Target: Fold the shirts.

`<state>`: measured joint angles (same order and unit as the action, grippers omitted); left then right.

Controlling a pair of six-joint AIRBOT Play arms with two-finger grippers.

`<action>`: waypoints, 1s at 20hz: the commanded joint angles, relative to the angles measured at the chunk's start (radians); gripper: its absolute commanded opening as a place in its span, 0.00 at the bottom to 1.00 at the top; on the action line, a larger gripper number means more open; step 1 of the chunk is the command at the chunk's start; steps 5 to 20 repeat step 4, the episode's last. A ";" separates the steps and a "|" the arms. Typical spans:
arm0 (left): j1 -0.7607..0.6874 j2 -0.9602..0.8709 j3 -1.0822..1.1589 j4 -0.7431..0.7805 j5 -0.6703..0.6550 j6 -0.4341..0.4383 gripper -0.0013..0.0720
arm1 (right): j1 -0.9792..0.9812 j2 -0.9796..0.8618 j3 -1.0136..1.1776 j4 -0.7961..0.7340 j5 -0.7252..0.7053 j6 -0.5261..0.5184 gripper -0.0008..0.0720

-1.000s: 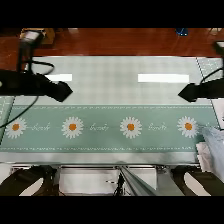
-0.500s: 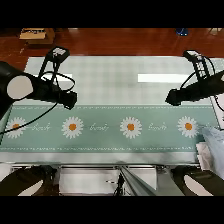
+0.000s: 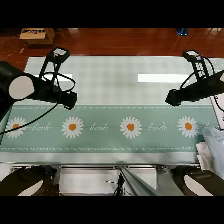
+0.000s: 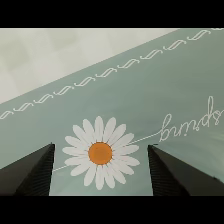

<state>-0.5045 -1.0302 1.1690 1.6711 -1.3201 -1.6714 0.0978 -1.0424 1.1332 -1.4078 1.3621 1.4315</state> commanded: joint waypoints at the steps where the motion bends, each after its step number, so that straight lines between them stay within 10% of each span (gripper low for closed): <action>1: -0.001 -0.001 0.001 0.000 0.002 0.001 1.00 | 0.001 -0.001 0.001 0.000 0.000 0.000 0.82; 20: -0.001 -0.001 0.001 0.000 0.002 0.001 1.00 | 0.001 -0.001 0.001 0.000 0.000 0.001 0.82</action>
